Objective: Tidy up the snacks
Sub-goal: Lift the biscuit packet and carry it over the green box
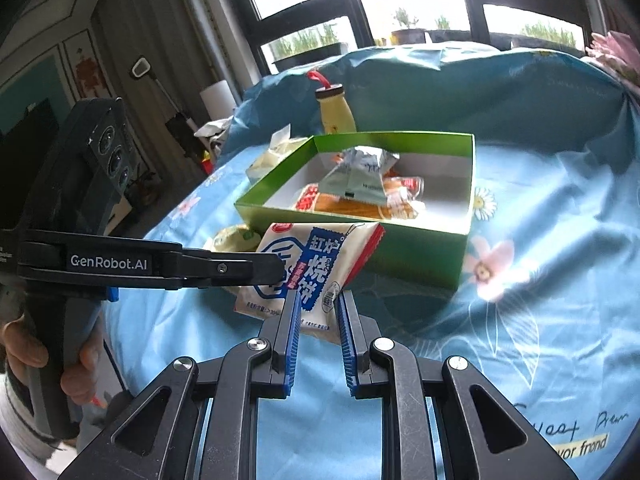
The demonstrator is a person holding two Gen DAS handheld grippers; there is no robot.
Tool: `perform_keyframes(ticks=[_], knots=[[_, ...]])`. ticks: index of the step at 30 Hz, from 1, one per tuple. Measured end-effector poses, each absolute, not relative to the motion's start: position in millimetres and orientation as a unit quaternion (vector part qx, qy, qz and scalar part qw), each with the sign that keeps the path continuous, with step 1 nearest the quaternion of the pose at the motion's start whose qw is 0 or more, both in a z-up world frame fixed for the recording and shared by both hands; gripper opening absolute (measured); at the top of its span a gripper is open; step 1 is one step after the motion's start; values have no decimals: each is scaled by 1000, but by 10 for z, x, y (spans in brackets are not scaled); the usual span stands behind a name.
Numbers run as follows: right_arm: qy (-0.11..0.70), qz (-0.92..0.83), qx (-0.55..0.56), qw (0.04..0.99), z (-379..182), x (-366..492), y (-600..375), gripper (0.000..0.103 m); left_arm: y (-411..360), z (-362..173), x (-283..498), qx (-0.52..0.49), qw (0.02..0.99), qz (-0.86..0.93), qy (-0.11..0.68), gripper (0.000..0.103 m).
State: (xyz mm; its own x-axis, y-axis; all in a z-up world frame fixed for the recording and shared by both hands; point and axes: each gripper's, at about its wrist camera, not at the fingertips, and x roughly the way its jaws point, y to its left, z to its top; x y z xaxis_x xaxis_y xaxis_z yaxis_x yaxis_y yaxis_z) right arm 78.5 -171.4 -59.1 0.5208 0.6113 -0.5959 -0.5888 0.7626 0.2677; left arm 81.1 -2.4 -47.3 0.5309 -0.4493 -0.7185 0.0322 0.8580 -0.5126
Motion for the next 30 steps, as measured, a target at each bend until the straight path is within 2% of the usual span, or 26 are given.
perform_keyframes(ticks=[30], knots=[[310,337,7,889,-337,1691,-1420,21,251,-254,1785,-205,866,-144,432,26]])
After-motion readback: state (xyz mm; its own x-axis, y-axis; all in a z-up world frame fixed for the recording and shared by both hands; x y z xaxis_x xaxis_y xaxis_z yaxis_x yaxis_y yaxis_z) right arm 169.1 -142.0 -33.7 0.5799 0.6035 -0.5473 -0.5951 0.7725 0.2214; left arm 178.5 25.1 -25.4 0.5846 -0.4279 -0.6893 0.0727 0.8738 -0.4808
